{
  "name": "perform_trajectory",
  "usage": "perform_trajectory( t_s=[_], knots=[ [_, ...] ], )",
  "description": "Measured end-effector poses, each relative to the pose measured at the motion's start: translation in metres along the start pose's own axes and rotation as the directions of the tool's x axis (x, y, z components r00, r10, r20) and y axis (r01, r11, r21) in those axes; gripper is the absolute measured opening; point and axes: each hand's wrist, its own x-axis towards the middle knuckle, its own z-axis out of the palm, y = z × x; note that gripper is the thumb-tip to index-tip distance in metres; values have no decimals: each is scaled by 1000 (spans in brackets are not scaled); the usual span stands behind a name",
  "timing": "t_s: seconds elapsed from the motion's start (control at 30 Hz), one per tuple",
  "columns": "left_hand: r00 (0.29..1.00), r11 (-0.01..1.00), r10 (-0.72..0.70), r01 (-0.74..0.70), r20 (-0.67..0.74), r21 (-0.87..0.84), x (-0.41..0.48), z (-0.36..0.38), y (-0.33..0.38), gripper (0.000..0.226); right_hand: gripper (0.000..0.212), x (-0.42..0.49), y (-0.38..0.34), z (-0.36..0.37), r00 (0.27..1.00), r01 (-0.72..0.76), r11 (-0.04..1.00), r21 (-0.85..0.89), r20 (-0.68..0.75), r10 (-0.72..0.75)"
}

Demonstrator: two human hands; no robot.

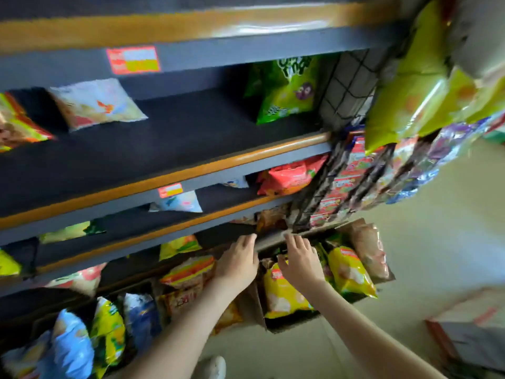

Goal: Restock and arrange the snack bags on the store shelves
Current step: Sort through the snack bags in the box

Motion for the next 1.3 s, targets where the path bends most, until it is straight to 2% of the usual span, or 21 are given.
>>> perform_trajectory(
  t_s=[0.13, 0.2, 0.27, 0.37, 0.47, 0.6, 0.8, 0.9, 1.07, 1.3],
  knots=[
    [988, 998, 62, -65, 142, 21, 48, 74, 26, 47, 74, -5, 90, 55, 958, -253, 967, -38, 132, 256],
    [969, 998, 42, -51, 242, 33, 70, 112, 22, 47, 86, -4, 122, 85, 932, -320, 947, -27, 169, 319],
    [946, 999, 15, -28, 325, 34, 92, 147, 13, 47, 94, 3, 154, 115, 905, -403, 915, -14, 143, 401],
    [929, 996, -13, -22, 371, 90, 119, 186, 4, 47, 101, 25, 204, 135, 858, -507, 861, 40, 126, 499],
    [924, 992, -24, -24, 382, 121, 141, 206, 6, 47, 104, 47, 250, 138, 789, -602, 799, 1, 153, 595],
    [930, 975, -44, -40, 366, 217, 155, 223, 16, 46, 106, 55, 286, 149, 729, -648, 760, 58, 336, 596],
    [913, 890, -255, 92, 320, 447, 138, 241, 39, 67, 103, 36, 284, 160, 688, -689, 723, 51, 357, 631],
    [871, 880, -368, 213, 325, 424, 125, 259, 38, 78, 96, 32, 279, 163, 690, -696, 712, 91, 360, 628],
    [824, 891, -436, 339, 363, 301, 111, 286, 43, 91, 96, 29, 274, 175, 686, -724, 644, 247, 352, 636],
    [768, 865, -500, 460, 399, 199, 104, 280, 51, 87, 89, 16, 258, 159, 732, -679, 656, 331, 229, 642]
  ],
)
